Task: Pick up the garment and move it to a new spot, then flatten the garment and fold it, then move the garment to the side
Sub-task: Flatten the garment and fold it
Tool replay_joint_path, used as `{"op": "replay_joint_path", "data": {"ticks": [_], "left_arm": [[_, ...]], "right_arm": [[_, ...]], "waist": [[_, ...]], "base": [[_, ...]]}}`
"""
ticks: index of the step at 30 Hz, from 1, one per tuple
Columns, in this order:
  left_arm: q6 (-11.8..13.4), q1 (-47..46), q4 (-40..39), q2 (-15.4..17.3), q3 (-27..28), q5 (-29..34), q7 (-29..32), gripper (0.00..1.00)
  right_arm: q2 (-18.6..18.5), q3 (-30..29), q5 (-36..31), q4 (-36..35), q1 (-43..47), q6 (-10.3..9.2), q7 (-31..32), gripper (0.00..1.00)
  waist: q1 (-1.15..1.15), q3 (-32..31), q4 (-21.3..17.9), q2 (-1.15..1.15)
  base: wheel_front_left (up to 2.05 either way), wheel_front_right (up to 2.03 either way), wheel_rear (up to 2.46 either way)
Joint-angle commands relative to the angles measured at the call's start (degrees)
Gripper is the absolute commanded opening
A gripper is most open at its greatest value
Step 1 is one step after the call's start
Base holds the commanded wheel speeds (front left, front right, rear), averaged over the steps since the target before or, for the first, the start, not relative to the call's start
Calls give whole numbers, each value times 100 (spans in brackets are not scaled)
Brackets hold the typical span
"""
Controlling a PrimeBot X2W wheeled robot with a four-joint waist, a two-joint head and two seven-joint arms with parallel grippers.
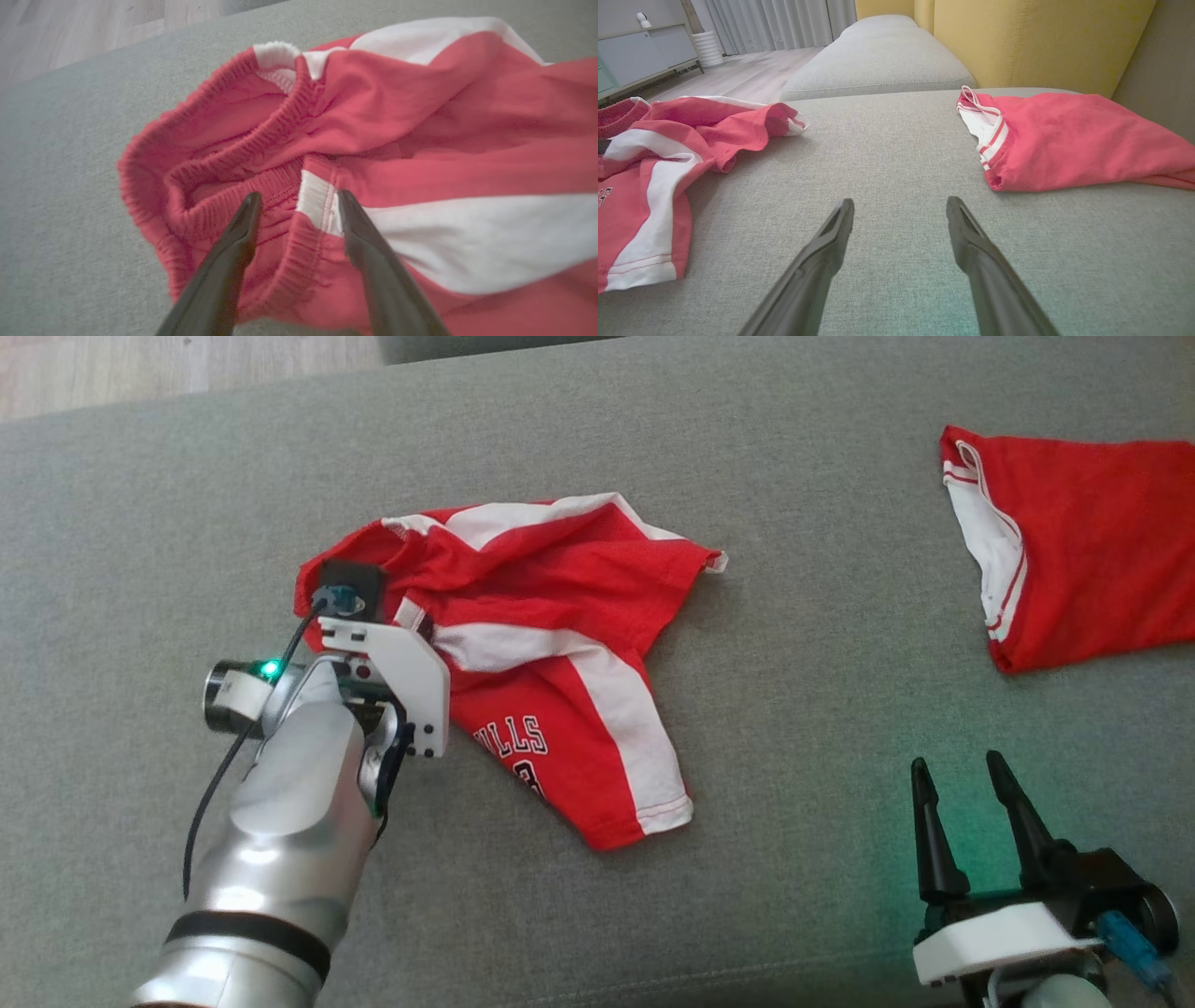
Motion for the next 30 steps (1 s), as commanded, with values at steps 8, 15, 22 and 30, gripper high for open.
{"op": "replay_joint_path", "data": {"ticks": [8,15,22,30], "left_arm": [[-294,-404,107,82,-88,-212,-171,0],[-371,-166,-355,70,-28,-747,-534,0],[-243,1442,-1972,162,206,-1271,-624,0],[217,3823,-4193,515,606,-1770,-221,0]], "right_arm": [[-45,119,-49,-130,-151,43,-63,100],[-45,-26,7,-130,-79,43,-63,100],[-45,-252,64,-140,194,43,-63,100],[-45,-302,3,-170,199,43,-63,100]], "waist": [[0,-46,45,0],[0,-137,146,0],[0,-329,471,0],[0,-403,758,0]], "base": [[0,0,0],[0,0,0],[0,0,0],[0,0,0]]}}
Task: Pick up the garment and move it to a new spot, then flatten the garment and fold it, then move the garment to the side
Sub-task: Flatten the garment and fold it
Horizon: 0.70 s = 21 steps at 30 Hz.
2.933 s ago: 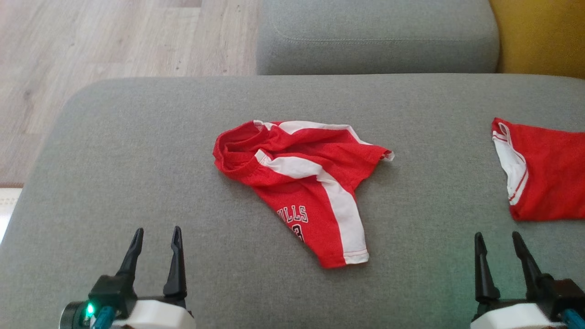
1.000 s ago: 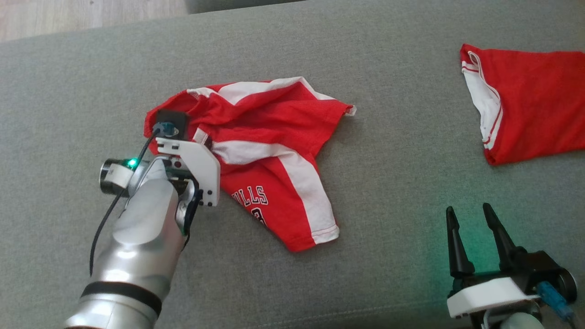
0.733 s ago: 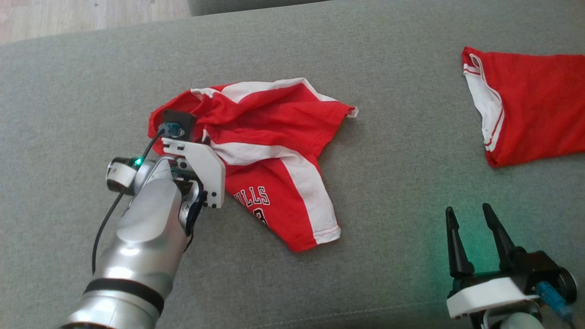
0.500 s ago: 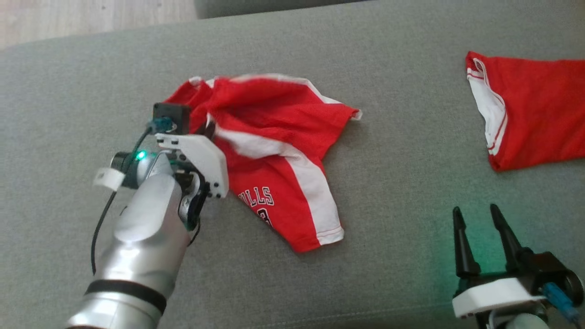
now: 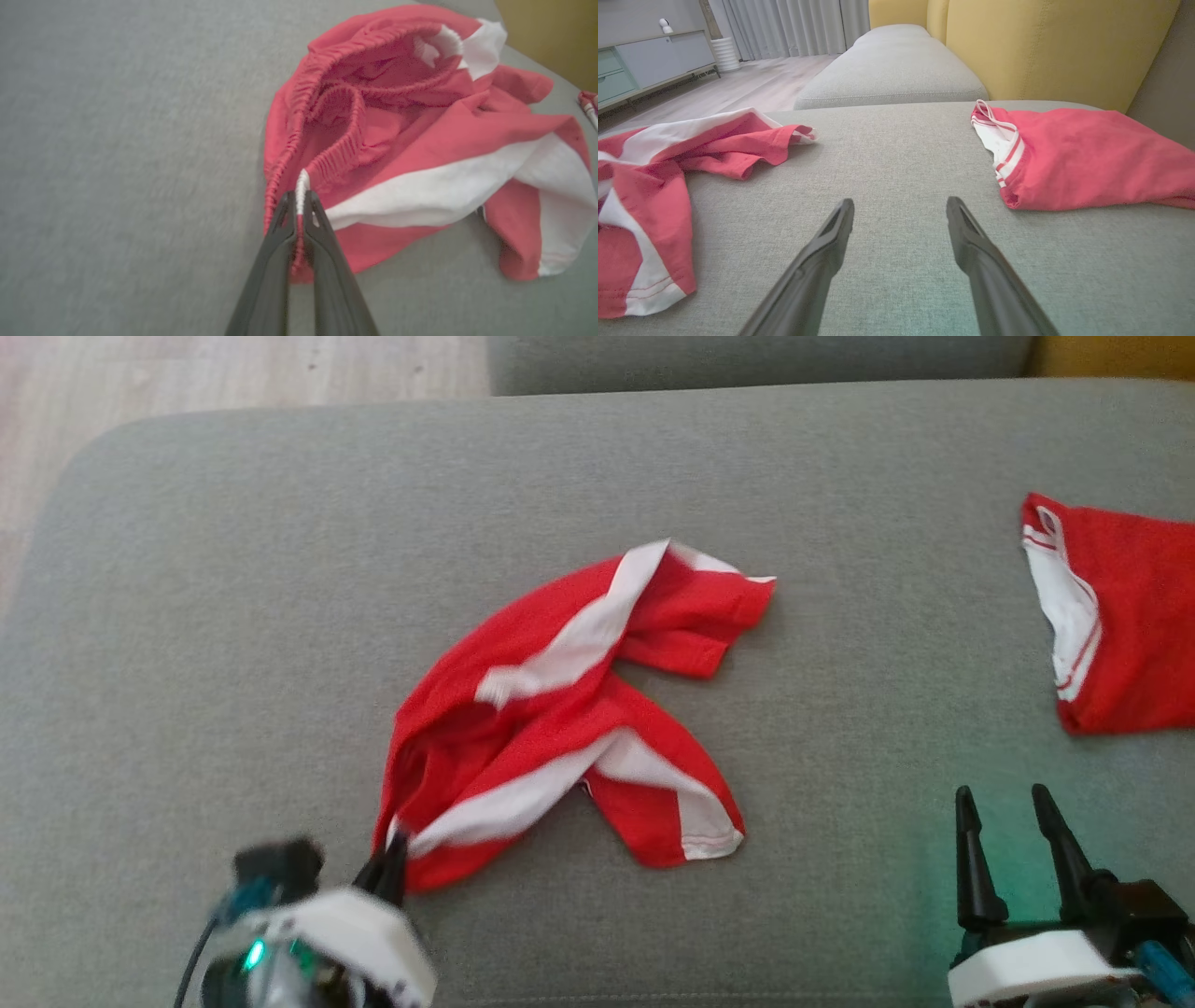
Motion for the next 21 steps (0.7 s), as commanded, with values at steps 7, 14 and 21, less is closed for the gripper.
{"op": "replay_joint_path", "data": {"ticks": [7,14,21], "left_arm": [[163,599,-793,230,326,-158,77,0],[189,767,-764,333,319,-105,-16,100],[128,1046,-1190,213,330,-81,-724,100]], "right_arm": [[-47,205,-20,-98,-96,43,-63,100],[-47,251,-8,-38,-107,43,-63,100],[-47,170,6,-44,21,43,-63,100]], "waist": [[0,-74,161,0],[0,-175,75,0],[0,-441,-48,0]], "base": [[0,0,0],[0,0,0],[0,0,0]]}}
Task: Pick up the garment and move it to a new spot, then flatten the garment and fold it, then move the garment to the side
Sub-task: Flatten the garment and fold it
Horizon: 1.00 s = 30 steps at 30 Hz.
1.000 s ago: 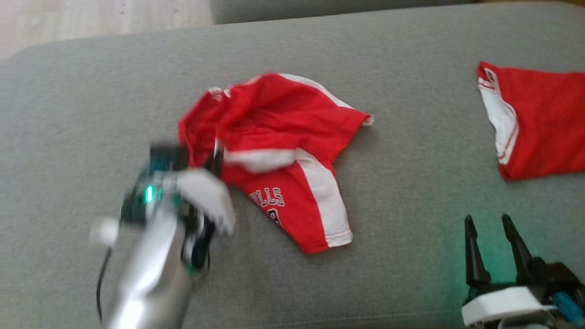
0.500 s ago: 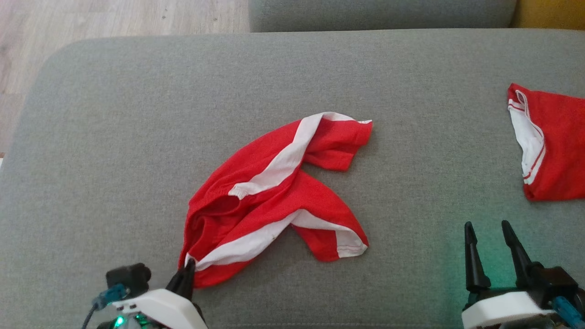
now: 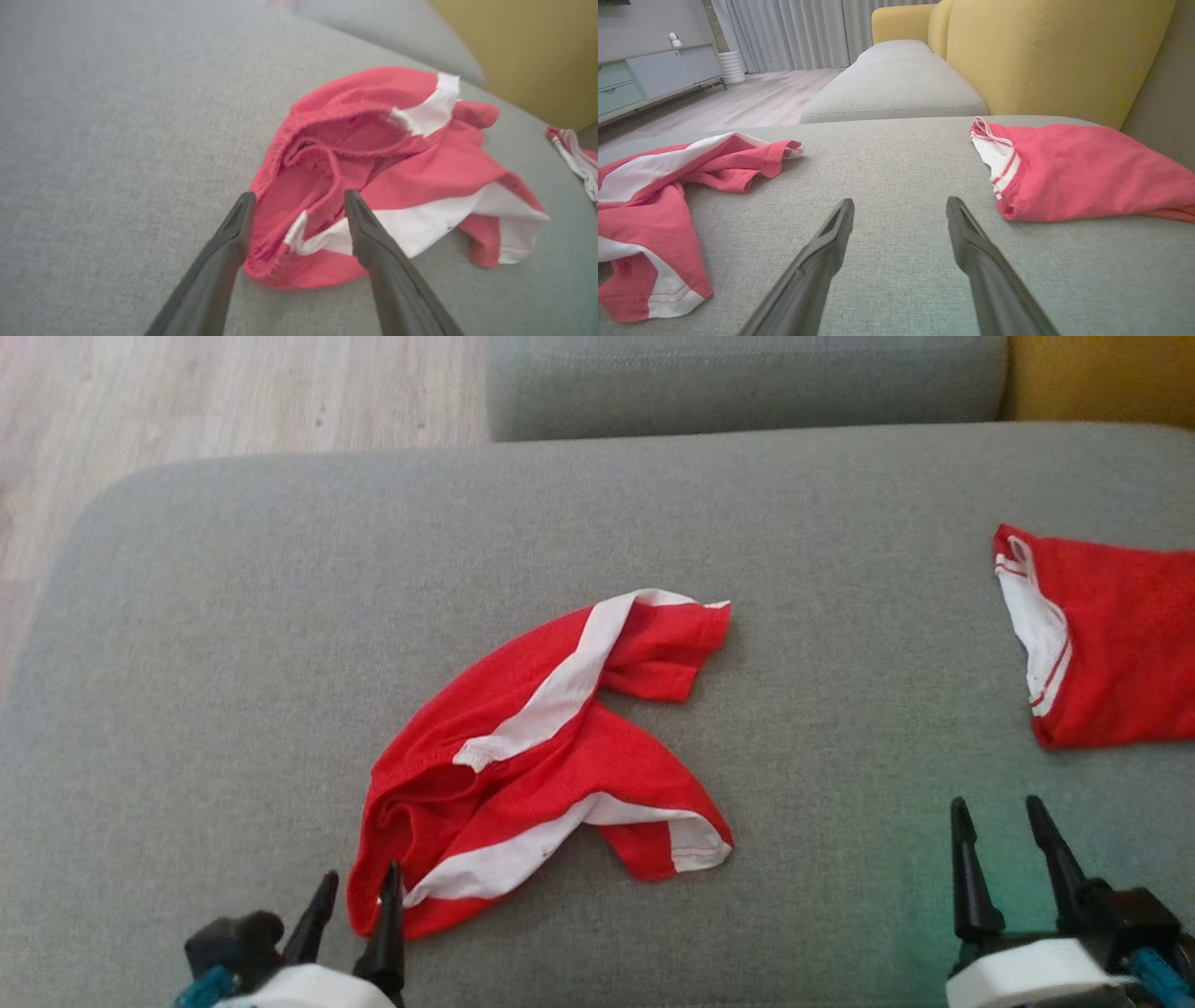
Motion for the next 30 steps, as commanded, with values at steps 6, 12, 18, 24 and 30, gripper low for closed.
{"op": "replay_joint_path", "data": {"ticks": [6,12,18,24,30], "left_arm": [[95,20,-424,-88,20,533,-905,100],[201,-40,-211,-210,-68,1004,-1187,100],[111,-162,-151,-304,231,1529,-1207,100],[-130,-167,11,-413,462,1775,-1208,100],[-273,-178,23,-482,597,1881,-1208,100]], "right_arm": [[-47,-48,35,-222,132,43,-63,100],[-47,-106,-12,-293,197,43,-63,100],[-47,-44,-7,-299,208,43,-63,100],[-47,84,34,-252,208,43,-63,100],[-47,173,80,-222,220,43,-63,100]], "waist": [[0,-348,-24,0],[0,-463,58,0],[0,-510,184,0],[0,-544,252,0],[0,-552,248,0]], "base": [[0,0,0],[0,0,0],[0,0,0],[0,0,0],[0,0,0]]}}
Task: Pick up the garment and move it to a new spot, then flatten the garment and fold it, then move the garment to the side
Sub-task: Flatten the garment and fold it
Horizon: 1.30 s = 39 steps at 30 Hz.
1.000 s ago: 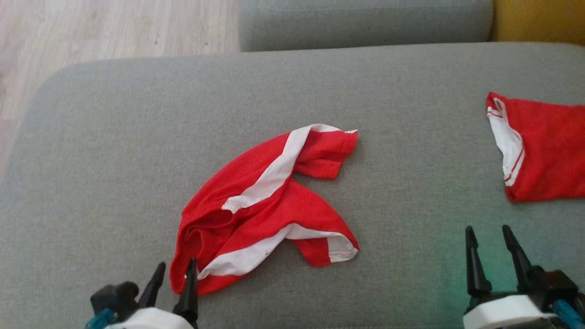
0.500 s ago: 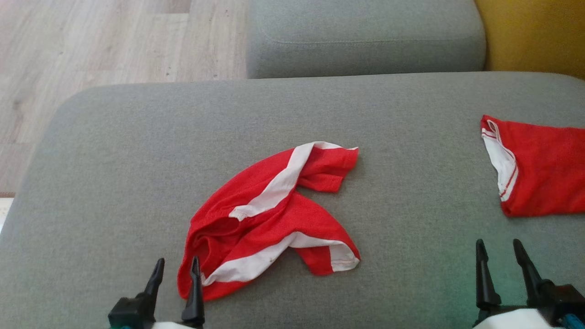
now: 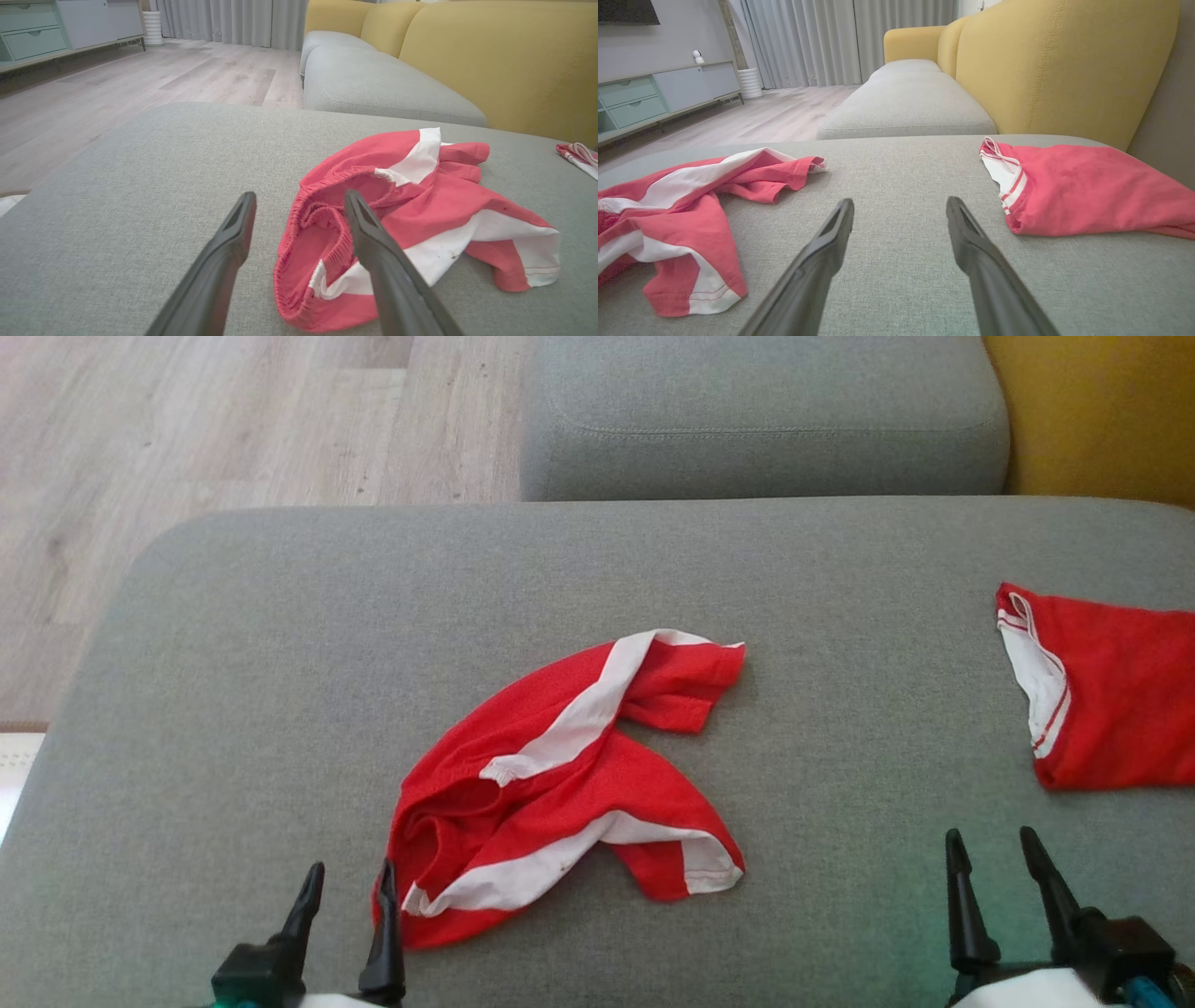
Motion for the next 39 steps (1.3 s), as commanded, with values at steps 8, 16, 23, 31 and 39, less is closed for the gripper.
{"op": "replay_joint_path", "data": {"ticks": [8,16,23,31,39], "left_arm": [[-115,-357,-204,-56,265,138,-76,100],[-80,-370,-40,-62,-3,204,38,100],[-165,-594,-197,5,-316,331,1039,100],[-212,-835,-400,29,-487,330,1630,100],[-263,-890,-635,30,-647,302,1902,100]], "right_arm": [[-49,262,93,-146,-139,43,-63,100],[-49,1416,935,-118,-281,43,869,100],[-49,2073,1835,-291,-560,43,2540,100],[-49,2059,2414,27,-976,43,2998,100],[-49,2152,2484,277,-1149,43,3112,100]], "waist": [[0,39,-29,0],[0,55,-28,0],[0,345,81,0],[0,831,263,0],[0,998,395,0]], "base": [[0,0,0],[0,0,0],[0,0,0],[0,0,0],[0,0,0]]}}
